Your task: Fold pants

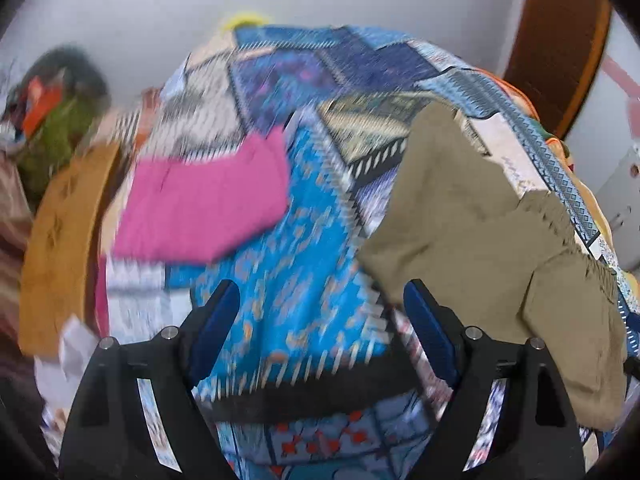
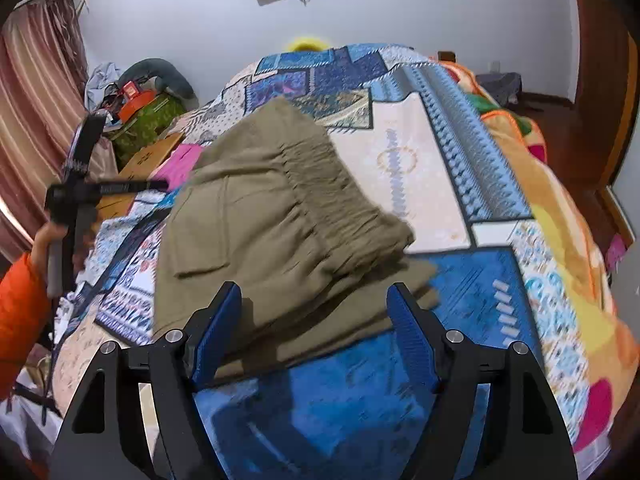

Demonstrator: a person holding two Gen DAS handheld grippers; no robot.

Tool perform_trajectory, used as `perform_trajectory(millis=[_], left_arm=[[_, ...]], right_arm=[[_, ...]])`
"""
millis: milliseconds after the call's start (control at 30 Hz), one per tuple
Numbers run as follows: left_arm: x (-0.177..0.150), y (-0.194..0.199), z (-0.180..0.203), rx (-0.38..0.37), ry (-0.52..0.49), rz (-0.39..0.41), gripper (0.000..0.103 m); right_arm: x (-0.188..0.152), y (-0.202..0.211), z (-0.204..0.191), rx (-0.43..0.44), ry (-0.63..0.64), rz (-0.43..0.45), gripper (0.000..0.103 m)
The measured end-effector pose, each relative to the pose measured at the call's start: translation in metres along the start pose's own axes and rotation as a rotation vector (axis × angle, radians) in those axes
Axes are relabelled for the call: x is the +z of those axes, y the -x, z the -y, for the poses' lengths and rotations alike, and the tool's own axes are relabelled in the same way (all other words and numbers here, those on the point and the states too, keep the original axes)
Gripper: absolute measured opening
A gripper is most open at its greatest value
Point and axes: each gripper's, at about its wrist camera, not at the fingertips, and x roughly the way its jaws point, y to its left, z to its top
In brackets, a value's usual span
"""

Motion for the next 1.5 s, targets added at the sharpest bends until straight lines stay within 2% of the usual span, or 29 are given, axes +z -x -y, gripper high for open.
perform_trajectory(millis=[133,200,233,267,300,400,533,633,800,967,1033,1100,1200,1300,1500], left_arm=[[0.027,-0.026,0.013,-0.041,-0.023,-0.028,0.084],[0.035,-0.039,0.021,-0.079,-0.044,-0.044,0.077],[0.039,-0.049,0.026,-0.104,-0.057,-0.067,0.067],[0.041,-0.059,0.028,-0.119,-0.057,-0.092,0.052],[0.043,-0.068,0.029,-0.133,-0.047,-0.126,0.044],[0.042,-0.072,0.024,-0.181,0.009,-0.127,0.032],[0.038,-0.062,0.015,-0.195,0.063,-0.119,0.004],[0.026,-0.047,0.009,-0.16,0.059,-0.11,0.002],[-0.006,-0.015,-0.01,-0.171,0.109,-0.107,0.002],[-0.048,0.019,-0.023,-0.143,0.15,-0.108,0.002],[-0.067,0.031,-0.026,-0.111,0.157,-0.118,0.001],[-0.086,0.04,-0.028,-0.045,0.145,-0.124,0.001],[-0.109,0.05,-0.035,-0.045,0.155,-0.142,0.001],[-0.114,0.064,-0.037,-0.054,0.152,-0.11,0.001],[-0.089,0.073,-0.023,-0.104,0.13,-0.06,0.007]], right_arm=[[-0.006,-0.005,-0.003,0.003,-0.022,-0.015,0.072],[-0.006,-0.007,-0.001,0.007,-0.047,-0.017,0.072],[-0.006,-0.007,0.001,0.01,-0.058,-0.017,0.072],[-0.007,-0.006,0.001,0.009,-0.064,-0.017,0.072],[-0.008,-0.006,0.002,0.006,-0.068,-0.017,0.072],[-0.008,-0.005,0.006,-0.002,-0.075,-0.019,0.072],[-0.006,-0.003,0.01,-0.022,-0.079,-0.01,0.072],[-0.003,-0.001,0.012,-0.033,-0.075,-0.002,0.072],[0.003,0.006,0.012,-0.044,-0.056,0.028,0.072],[0.006,0.011,0.007,-0.048,-0.031,0.044,0.072],[0.006,0.012,0.005,-0.049,-0.021,0.046,0.072],[0.006,0.011,0.003,-0.046,-0.012,0.046,0.072],[0.006,0.008,0.002,-0.051,-0.001,0.042,0.072],[0.004,0.003,0.001,-0.053,0.002,0.032,0.072],[-0.006,-0.021,0.005,-0.048,0.002,-0.045,0.072]])
